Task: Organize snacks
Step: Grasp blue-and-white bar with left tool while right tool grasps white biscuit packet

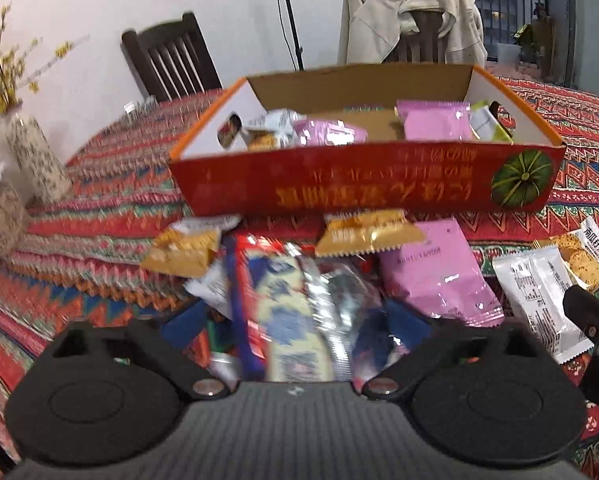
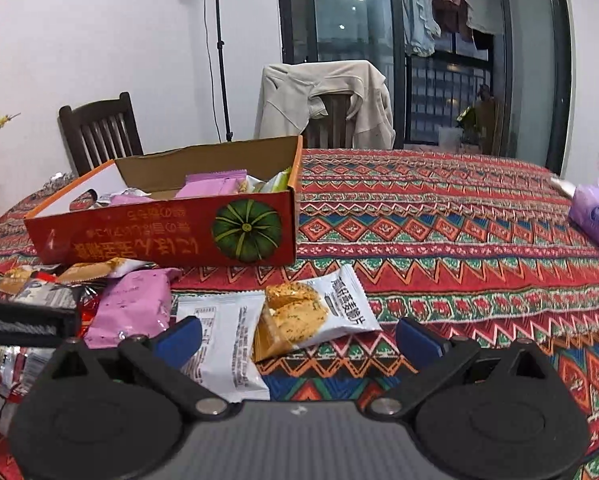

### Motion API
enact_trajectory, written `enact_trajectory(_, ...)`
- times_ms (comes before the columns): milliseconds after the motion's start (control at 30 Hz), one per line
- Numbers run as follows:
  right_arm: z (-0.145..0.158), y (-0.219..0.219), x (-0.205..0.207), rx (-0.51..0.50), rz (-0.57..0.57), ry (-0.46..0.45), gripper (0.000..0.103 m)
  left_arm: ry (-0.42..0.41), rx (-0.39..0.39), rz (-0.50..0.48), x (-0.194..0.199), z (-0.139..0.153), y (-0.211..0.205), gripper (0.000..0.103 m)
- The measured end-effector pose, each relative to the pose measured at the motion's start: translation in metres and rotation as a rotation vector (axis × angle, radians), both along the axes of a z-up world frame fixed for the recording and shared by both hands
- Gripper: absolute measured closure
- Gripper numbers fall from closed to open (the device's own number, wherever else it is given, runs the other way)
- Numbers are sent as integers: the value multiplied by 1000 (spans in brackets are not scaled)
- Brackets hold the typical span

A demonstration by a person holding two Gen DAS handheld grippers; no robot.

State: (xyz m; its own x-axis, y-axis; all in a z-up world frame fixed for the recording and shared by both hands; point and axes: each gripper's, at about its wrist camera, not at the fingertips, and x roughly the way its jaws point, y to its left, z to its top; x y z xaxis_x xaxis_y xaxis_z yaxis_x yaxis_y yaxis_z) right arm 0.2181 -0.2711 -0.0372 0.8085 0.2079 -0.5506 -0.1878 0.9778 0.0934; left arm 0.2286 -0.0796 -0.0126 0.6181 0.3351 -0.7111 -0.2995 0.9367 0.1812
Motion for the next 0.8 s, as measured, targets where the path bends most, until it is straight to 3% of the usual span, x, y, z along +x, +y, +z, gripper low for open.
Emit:
enact_trajectory(200, 3, -2, -3, 13, 4, -21, 0, -62, -27, -19, -13, -1, 2, 43)
enact_trajectory(567, 10, -5, -11, 48, 13, -87, 0, -229, -79, -126, -54, 32, 20, 44)
enact_trajectory(700, 12, -4, -14, 55, 25, -117, 0, -287, -114, -123, -62, 40, 41, 44)
enact_trajectory(800, 12, 1, -17, 43, 47, -136, 11, -314, -144, -128, -58, 43, 59, 44)
